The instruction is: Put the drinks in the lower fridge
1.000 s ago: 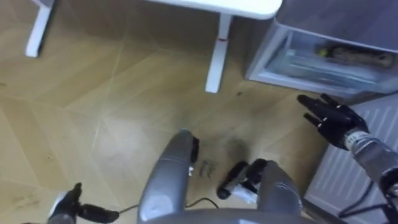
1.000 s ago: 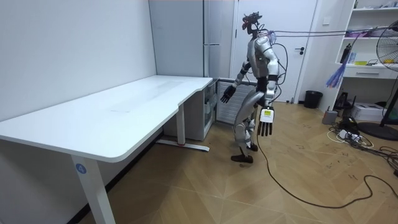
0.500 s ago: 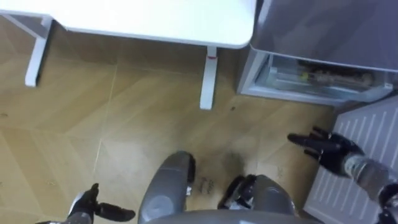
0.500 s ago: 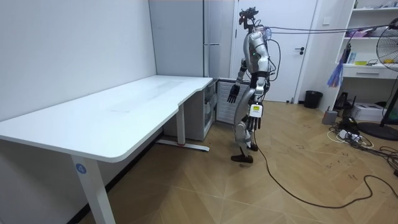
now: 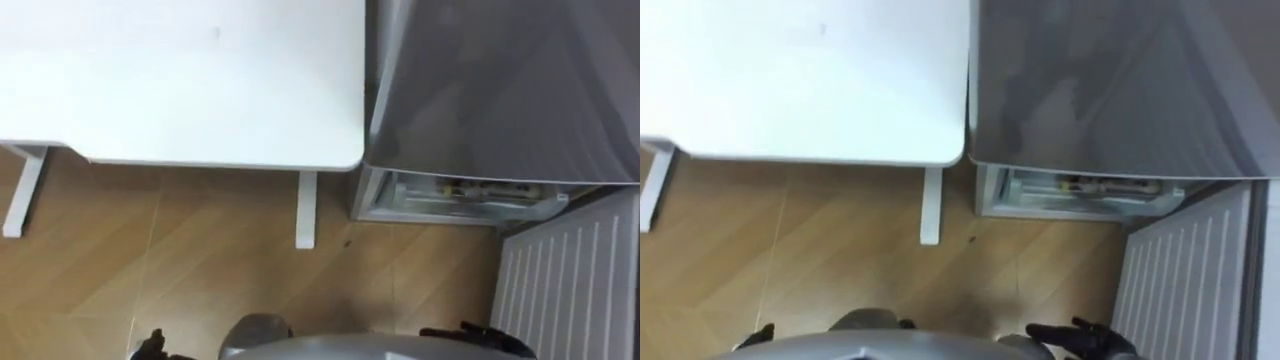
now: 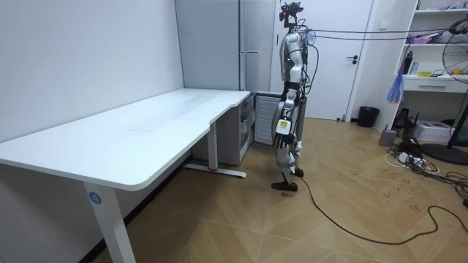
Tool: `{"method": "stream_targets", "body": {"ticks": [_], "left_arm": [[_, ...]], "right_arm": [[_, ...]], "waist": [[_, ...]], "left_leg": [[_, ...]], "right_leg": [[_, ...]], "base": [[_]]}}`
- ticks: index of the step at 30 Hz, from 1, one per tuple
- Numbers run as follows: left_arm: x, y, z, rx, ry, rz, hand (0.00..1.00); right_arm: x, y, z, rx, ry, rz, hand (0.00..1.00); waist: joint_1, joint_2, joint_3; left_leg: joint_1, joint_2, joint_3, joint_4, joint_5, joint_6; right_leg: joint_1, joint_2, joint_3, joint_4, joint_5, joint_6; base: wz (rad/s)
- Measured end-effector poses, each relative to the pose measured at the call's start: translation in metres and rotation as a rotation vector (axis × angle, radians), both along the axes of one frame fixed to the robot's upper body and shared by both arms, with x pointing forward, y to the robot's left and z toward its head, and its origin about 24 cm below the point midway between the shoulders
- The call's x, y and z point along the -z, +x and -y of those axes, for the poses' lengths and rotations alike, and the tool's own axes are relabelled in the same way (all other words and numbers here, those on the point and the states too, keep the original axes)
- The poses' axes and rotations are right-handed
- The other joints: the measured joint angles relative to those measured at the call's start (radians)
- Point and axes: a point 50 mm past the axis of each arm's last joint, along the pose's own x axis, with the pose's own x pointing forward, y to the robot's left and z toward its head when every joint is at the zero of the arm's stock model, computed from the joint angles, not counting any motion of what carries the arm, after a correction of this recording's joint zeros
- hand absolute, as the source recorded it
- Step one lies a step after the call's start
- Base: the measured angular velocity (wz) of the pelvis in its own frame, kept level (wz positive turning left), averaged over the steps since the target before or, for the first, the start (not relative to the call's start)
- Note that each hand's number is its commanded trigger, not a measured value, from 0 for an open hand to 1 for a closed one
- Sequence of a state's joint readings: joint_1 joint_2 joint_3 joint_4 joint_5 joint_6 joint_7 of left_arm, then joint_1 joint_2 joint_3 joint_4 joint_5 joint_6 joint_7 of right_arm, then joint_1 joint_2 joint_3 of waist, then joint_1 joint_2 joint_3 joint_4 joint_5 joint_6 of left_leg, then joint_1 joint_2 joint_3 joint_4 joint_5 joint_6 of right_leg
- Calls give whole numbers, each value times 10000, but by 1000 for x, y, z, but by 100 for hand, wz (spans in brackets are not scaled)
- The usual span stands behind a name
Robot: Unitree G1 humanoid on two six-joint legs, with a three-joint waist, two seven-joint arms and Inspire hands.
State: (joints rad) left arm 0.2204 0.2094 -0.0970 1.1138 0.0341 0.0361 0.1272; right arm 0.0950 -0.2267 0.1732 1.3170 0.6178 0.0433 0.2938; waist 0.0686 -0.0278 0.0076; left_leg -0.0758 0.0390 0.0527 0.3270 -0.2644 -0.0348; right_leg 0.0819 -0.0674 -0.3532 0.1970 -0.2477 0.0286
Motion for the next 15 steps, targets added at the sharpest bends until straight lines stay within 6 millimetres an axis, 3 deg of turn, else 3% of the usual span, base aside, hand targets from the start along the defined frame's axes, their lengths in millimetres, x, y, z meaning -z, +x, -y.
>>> {"method": "stream_targets", "body": {"ticks": [8, 15], "left_arm": [[-1, -7, -5, 39, 110, -431, 0], [1, -10, 1, 198, 62, -749, 0]], "right_arm": [[2, -8, -6, 794, 110, -57, 0], [3, -9, -8, 840, 74, -122, 0]], "waist": [[-410, 14, 0], [-541, -74, 5]], "left_leg": [[667, -62, 12, -406, 0, -1], [830, -73, 61, -412, 5, 7]], "right_leg": [[554, 46, 517, -306, 34, 14], [663, 30, 545, -295, 34, 14]], "base": [[-1], [-2]]}}
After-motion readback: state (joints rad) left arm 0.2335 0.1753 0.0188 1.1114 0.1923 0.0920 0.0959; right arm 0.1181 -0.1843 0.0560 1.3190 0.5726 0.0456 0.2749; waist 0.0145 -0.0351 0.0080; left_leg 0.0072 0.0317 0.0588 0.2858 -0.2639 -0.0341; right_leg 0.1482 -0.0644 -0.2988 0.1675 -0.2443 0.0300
